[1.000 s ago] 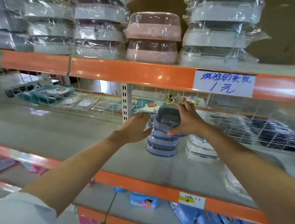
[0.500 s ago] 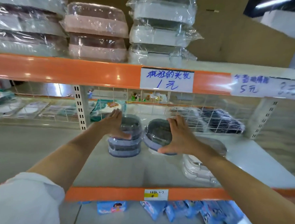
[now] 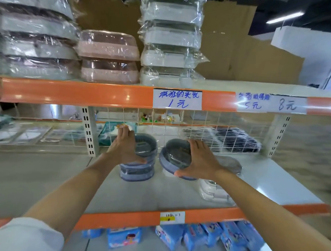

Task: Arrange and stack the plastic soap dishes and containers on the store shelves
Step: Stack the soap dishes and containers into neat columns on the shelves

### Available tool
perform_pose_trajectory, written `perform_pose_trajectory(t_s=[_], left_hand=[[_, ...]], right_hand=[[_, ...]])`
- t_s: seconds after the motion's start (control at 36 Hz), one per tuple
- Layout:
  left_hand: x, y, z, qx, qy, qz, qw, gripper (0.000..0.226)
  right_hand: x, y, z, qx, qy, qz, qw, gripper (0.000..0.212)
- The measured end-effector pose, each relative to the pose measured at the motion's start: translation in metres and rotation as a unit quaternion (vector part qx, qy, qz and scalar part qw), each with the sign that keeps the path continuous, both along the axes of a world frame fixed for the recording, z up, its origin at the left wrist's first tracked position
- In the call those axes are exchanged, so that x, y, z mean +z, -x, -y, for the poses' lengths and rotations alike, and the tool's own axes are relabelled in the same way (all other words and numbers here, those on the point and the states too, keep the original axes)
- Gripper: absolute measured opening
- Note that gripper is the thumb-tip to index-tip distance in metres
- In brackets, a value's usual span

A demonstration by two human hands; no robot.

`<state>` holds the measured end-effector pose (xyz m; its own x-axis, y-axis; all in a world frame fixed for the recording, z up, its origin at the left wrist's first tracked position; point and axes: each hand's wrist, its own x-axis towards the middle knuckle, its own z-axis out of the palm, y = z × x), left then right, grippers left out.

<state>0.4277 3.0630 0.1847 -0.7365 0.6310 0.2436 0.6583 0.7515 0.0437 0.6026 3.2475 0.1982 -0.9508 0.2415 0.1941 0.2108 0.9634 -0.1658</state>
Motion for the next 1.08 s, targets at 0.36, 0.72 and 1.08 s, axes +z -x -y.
perform_pose_trajectory(t_s=[0.36, 0.72, 1.08], left_hand=[[0.041, -0.072, 0.032, -0.062, -0.016, 0.019, 0.998, 0.11], [0.1, -0.137, 0.054, -0.1, -0.08, 0.008, 0.992, 0.109], [0.166, -0.155, 0.079, -0.16, -0.173, 0.025, 0.971, 0.102]], right_hand=[[0.032, -0.082, 0.049, -0.051, 0.019, -0.034, 0.998, 0.105], [0.08, -0.153, 0.06, -0.062, 0.03, -0.109, 0.992, 0.086], [0.147, -0.134, 0.038, -0.041, 0.098, -0.218, 0.97, 0.086]])
